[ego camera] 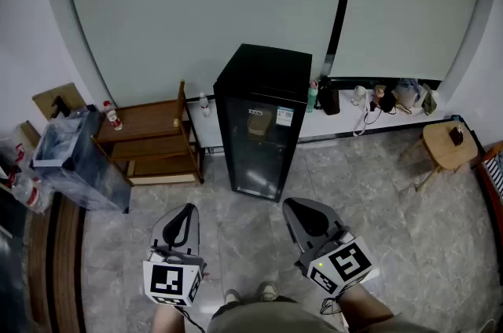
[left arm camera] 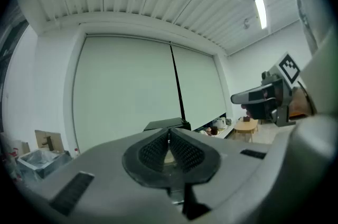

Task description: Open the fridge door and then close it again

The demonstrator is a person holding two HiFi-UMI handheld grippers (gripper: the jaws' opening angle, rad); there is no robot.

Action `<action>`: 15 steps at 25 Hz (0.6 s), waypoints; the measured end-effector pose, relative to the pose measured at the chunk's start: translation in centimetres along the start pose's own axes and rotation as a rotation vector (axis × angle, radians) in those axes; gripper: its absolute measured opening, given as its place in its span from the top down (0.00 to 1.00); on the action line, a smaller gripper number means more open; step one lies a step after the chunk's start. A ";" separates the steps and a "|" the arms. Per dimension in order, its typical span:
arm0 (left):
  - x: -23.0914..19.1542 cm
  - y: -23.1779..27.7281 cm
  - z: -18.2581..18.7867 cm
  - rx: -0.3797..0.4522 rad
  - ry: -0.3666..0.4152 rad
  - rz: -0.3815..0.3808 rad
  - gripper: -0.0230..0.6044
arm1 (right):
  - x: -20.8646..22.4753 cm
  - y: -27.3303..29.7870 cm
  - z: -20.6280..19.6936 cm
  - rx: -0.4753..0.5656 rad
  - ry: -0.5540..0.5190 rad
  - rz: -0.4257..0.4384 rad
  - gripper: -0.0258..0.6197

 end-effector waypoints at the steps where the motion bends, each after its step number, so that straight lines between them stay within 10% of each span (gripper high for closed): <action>1: 0.0 0.1 0.0 -0.001 0.000 0.001 0.94 | 0.1 0.2 0.0 -0.001 0.002 0.003 0.96; 15: 1.8 1.3 -0.2 -0.021 0.018 0.033 0.94 | 2.4 -0.1 -1.1 -0.006 0.017 0.045 0.96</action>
Point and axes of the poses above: the fingertips, and each gripper's own axes: y forward along the fingers, x to its right, z out of its top, the point moved 6 cm from there along -y, backward along the fingers, and after that the axes turned 3 degrees about y, right-handed, at the moved point
